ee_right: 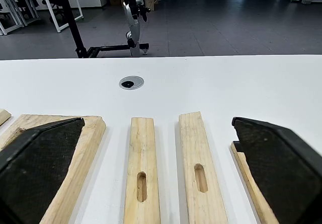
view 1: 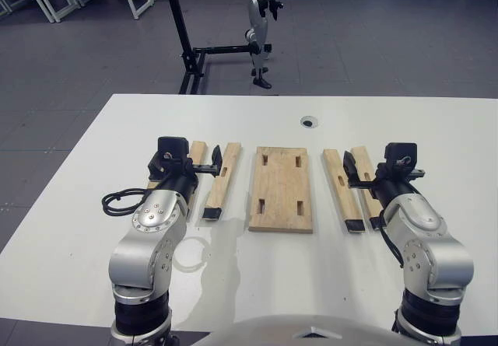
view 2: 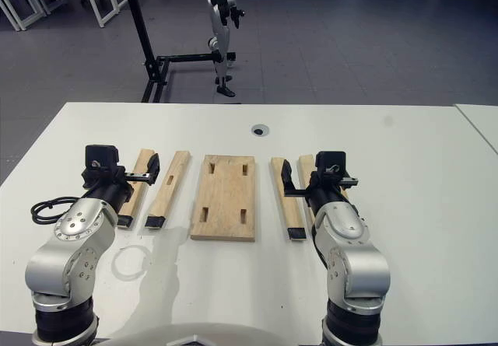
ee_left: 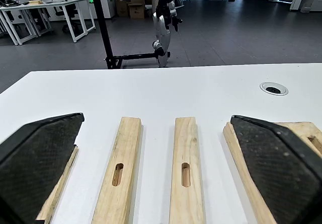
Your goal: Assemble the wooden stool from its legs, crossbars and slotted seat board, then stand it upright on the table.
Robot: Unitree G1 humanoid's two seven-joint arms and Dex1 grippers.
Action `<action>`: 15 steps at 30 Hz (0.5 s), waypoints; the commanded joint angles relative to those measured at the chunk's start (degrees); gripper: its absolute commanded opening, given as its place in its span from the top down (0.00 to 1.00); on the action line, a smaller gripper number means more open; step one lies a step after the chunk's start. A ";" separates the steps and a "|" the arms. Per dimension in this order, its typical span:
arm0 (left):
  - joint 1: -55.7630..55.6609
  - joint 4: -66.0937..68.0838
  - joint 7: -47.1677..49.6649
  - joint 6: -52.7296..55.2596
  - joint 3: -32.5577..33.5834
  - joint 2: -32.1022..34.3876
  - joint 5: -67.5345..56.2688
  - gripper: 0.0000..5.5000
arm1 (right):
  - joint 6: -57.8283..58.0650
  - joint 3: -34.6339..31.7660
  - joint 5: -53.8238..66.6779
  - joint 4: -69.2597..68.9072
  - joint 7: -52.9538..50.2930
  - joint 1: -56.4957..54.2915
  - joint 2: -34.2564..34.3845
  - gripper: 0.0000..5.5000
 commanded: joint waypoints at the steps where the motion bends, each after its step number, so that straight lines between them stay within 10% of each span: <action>1: -0.51 0.57 -0.54 0.10 -0.06 -0.22 0.85 0.00 | 0.36 0.07 -0.04 0.48 -0.15 -1.06 0.08 0.00; 15: -0.65 0.65 -2.40 -0.36 -0.45 0.24 1.22 0.00 | -0.22 0.33 -0.01 0.73 0.10 -1.11 0.01 0.00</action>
